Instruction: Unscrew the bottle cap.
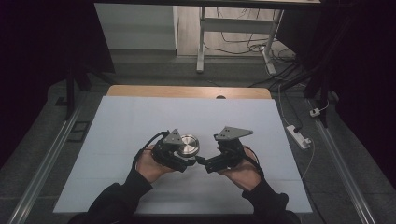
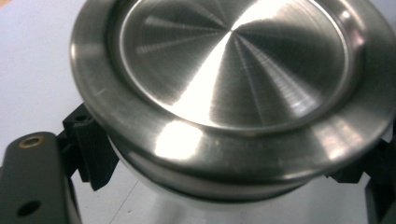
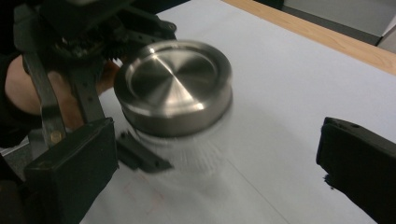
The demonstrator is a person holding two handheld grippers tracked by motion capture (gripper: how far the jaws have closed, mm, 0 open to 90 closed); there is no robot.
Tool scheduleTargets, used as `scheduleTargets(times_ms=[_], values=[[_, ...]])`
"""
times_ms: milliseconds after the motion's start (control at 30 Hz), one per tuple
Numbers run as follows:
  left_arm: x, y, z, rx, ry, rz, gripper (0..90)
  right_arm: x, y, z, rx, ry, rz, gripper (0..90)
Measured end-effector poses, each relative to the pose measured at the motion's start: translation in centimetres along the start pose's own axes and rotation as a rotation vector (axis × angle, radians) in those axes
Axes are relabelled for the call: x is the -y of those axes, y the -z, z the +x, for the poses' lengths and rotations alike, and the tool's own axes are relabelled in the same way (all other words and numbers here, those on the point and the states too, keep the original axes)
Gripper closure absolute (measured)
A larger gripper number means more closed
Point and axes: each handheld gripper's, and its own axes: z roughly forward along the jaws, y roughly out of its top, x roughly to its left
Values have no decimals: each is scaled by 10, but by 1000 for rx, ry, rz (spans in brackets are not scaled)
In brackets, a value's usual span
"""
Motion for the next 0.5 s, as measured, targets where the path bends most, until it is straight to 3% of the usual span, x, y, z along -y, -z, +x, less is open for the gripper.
scheduleTargets(times_ms=[233,500], values=[[0,-3,-2,-8,1,13,152,-14,-18,8,-14,13,-2,2],[-1,-3,-3,-5,-4,16,153,-24,-36,16,-18,34,19,87]])
